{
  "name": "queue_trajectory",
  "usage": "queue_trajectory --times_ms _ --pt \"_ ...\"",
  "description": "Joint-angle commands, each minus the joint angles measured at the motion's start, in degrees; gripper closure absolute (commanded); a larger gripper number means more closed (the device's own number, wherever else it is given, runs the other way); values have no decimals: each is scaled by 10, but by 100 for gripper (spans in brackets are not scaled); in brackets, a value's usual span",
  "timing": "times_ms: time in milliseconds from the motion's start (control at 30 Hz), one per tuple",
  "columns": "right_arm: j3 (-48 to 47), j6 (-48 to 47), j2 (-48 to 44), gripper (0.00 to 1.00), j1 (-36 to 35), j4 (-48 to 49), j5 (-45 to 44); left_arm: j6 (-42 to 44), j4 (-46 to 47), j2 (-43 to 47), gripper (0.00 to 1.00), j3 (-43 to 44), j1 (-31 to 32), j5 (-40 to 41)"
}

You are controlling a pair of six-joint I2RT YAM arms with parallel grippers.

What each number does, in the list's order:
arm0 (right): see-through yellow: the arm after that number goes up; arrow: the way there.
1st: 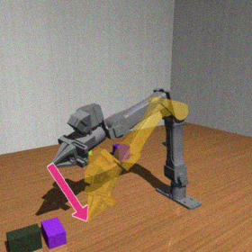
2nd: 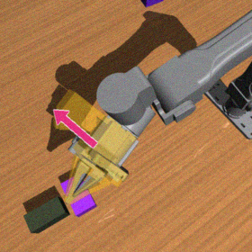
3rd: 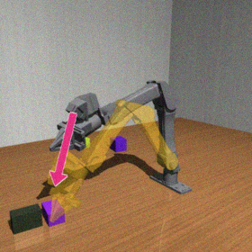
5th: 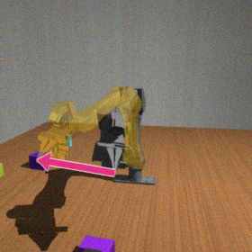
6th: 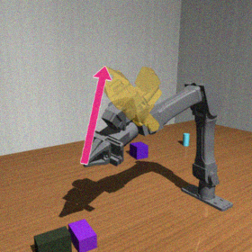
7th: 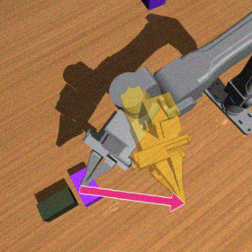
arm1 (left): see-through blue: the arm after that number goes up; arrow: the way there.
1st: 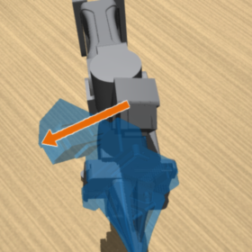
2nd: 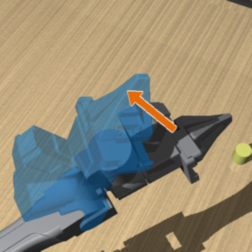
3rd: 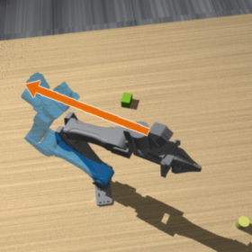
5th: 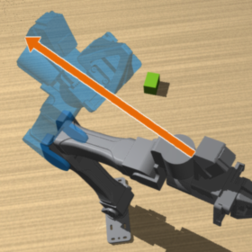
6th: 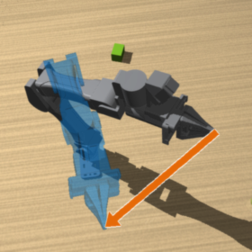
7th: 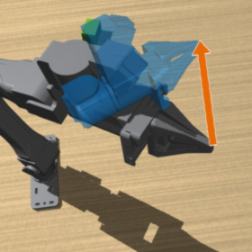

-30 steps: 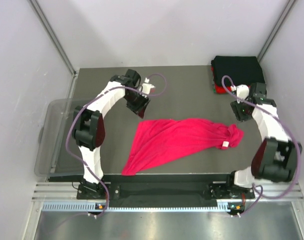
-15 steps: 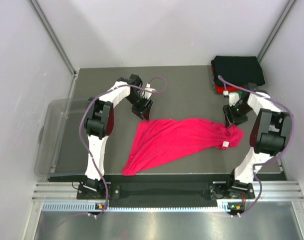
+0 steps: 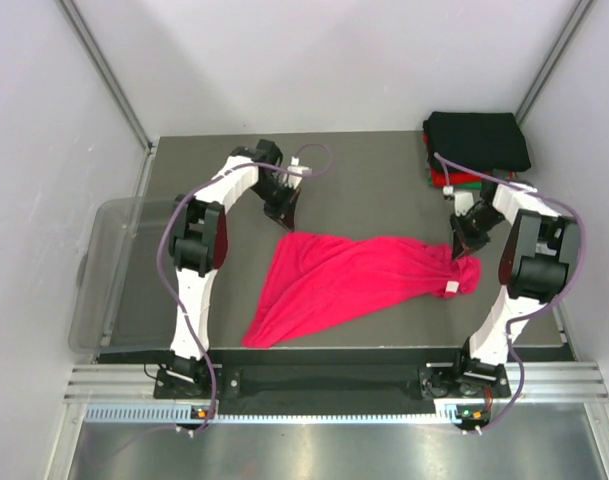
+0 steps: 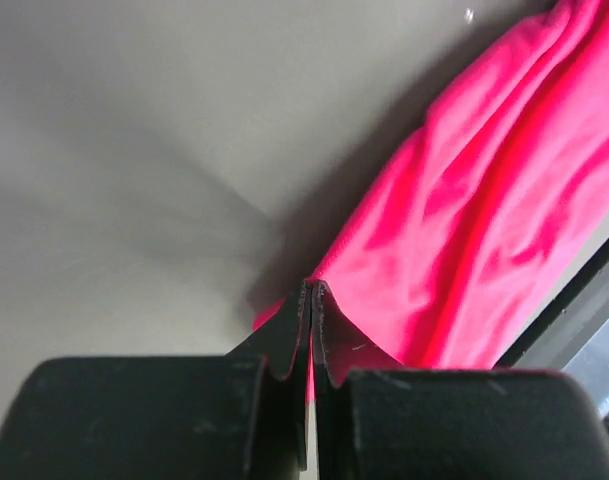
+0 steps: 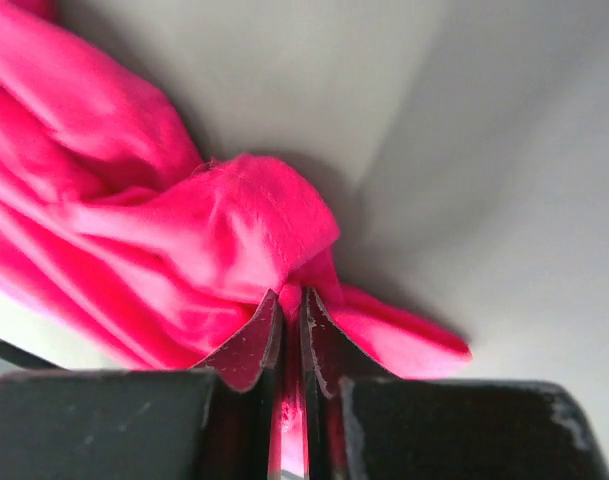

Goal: Fold and stack the t-shirts
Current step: Flatten the tshirt out

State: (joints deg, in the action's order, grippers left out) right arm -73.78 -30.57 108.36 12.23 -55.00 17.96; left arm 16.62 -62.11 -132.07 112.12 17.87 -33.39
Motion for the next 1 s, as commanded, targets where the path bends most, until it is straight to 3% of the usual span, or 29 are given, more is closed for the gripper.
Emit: queue_trajectory --times_ms 0,267,367,467,500,533,600,633,800,967 --pt "-81 16 -75 100 2 24 38 2 -6 82 100 68 -34 -12" --pt "-177 25 -203 100 2 54 41 36 4 246 100 81 -63 -12" --pt "-140 2 -248 100 2 48 59 59 -19 296 100 55 -63 -41" --pt "-44 -54 -285 97 1 18 69 82 -57 341 100 -5 -56 -55" --pt "-24 -74 -291 96 1 6 72 89 -69 357 99 -26 -49 -59" --pt "-3 -108 -298 96 1 -4 74 106 -79 364 90 -47 -44 -59" --pt "51 -150 -301 91 0 -54 80 122 -116 381 85 -115 -32 -60" --pt "64 -194 -302 87 -1 -79 86 141 -131 387 78 -138 -30 -63" --pt "119 -268 -331 77 2 -173 69 220 -238 413 69 -236 -25 -76" --pt "109 -241 -373 71 2 -127 68 142 -117 435 61 -257 -25 -17"
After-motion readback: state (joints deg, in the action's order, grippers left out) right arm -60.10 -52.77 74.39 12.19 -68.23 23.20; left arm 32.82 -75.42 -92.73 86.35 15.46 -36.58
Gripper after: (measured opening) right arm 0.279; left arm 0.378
